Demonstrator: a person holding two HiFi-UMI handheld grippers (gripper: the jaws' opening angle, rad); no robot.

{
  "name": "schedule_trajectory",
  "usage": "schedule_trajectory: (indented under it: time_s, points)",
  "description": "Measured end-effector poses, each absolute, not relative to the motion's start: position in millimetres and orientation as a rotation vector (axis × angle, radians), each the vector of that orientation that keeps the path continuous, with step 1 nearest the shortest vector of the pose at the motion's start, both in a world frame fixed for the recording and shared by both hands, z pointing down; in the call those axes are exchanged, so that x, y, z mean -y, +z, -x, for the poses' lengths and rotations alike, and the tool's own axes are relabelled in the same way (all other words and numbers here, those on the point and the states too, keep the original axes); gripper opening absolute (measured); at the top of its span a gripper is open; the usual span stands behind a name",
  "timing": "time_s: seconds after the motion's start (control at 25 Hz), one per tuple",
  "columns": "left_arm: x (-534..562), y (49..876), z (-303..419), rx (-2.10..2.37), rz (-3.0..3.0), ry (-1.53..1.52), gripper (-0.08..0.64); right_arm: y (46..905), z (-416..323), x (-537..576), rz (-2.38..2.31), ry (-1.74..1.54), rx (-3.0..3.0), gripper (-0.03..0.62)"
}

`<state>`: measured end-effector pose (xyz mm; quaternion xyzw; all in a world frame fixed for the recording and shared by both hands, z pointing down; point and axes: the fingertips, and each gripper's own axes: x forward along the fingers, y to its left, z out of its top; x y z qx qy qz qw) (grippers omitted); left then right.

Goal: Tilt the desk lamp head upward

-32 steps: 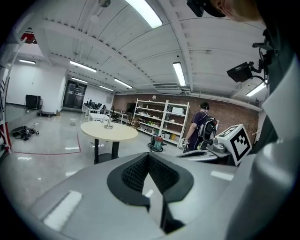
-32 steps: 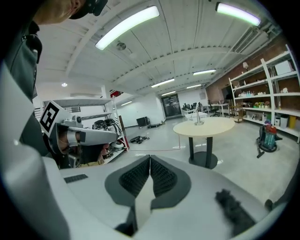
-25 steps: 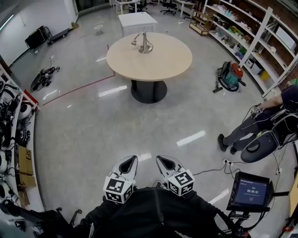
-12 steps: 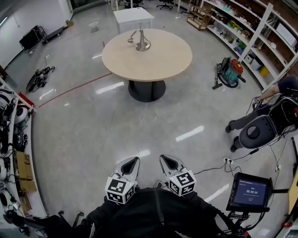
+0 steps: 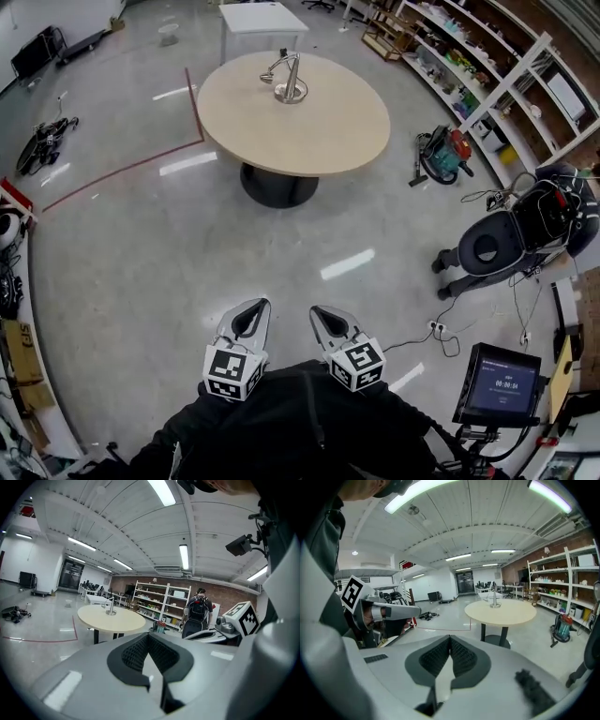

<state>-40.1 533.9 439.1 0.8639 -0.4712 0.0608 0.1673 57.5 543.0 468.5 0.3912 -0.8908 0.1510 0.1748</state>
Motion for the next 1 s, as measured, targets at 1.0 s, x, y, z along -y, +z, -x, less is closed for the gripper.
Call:
schedule_trajectory:
  time_s: [1.0]
  points:
    - [-338,431,-25,1.520,-2.373,0.358,0.006,462,-99,-326,-0.758,0.457,2.723,0.005]
